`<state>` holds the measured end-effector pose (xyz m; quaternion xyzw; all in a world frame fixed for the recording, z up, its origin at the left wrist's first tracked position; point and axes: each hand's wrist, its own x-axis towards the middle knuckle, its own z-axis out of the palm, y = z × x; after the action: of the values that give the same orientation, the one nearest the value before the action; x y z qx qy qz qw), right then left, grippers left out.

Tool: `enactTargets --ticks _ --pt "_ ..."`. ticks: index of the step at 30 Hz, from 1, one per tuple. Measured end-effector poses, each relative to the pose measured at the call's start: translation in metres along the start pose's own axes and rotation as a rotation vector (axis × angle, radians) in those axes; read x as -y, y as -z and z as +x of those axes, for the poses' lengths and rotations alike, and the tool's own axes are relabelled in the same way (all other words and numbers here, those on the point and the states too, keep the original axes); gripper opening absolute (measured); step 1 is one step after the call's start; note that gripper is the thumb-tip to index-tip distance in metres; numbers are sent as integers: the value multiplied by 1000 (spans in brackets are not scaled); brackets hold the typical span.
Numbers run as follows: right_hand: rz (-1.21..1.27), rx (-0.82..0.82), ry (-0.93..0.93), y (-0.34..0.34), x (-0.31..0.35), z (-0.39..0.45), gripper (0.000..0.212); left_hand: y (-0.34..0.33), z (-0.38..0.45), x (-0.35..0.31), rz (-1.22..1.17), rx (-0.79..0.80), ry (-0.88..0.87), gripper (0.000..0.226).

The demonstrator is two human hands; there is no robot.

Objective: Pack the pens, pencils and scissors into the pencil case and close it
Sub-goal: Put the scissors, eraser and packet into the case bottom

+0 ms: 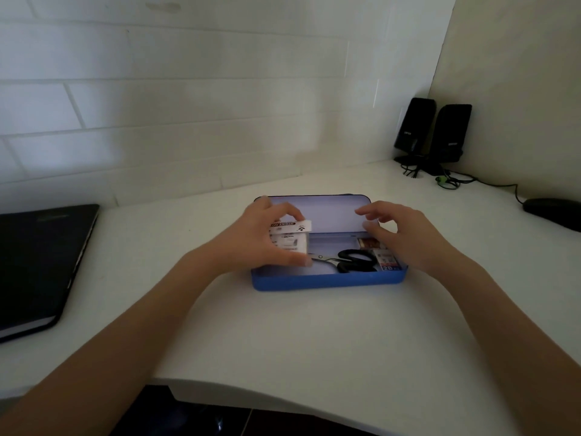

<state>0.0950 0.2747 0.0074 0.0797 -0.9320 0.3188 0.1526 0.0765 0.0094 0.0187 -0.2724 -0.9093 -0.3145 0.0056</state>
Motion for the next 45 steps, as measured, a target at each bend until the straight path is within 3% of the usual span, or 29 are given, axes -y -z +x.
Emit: enactTargets --ticks 6,12,20,36,45 --pt "-35 42 6 -4 2 0 24 -5 -2 -5 -22 -68 -54 61" --pt "-102 58 16 -6 0 0 26 -14 -2 -6 81 -17 -67 72" --pt "-112 74 23 -10 -3 2 24 -15 -2 -7 12 -21 -108 64" --pt "-133 81 6 -9 1 0 23 -11 -5 -13 -67 85 -45 56" --pt "-131 94 -3 -9 2 0 22 -13 -3 -10 116 202 -70 47"
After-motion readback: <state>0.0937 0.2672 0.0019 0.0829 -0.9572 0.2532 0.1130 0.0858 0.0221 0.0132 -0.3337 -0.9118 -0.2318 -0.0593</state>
